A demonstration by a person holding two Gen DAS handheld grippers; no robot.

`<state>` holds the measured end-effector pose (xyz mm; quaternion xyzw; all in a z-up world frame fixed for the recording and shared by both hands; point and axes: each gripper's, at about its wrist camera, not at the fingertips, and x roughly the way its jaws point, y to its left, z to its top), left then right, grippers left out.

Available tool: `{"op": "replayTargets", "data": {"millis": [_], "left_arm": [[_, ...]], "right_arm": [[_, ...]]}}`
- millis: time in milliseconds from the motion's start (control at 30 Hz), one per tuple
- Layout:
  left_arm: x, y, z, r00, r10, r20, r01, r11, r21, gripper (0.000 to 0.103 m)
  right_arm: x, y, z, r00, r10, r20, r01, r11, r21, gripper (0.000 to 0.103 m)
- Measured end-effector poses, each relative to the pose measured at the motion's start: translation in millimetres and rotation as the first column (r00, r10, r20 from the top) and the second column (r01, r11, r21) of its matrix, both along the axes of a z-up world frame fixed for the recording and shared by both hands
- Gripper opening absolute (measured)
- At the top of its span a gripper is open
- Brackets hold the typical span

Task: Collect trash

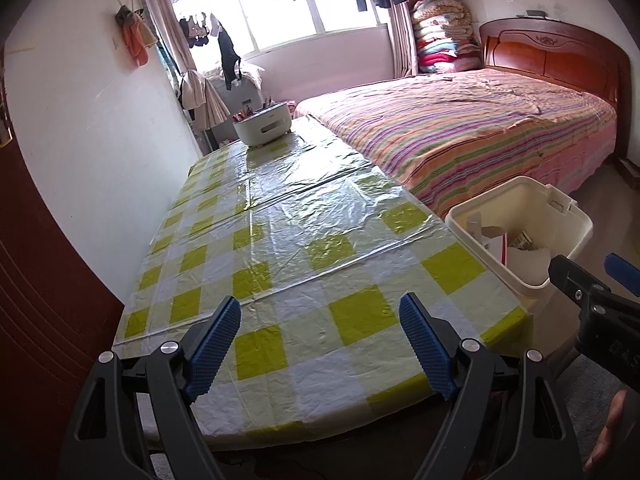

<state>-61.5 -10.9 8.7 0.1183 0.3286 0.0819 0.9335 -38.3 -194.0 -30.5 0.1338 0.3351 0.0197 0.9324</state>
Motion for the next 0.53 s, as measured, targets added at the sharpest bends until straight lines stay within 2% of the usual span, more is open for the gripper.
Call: {"op": "replayTargets", "data": {"millis": [200,533], "left_arm": [[1,-9,0,0.999,-0.044,-0.001,0.044,0.999,-0.026,0.079],[2,-16,-3,0.999,-0.044,-0.018,0.044,0.999,-0.005,0.079]], "right_arm": [[-2,-9,-1,1.0,-0.021,-0.002,0.021,1.0,0.014,0.095],[-1,-9,-2,1.0,-0.019,-0.006,0.019,1.0,0.022,0.095]]}}
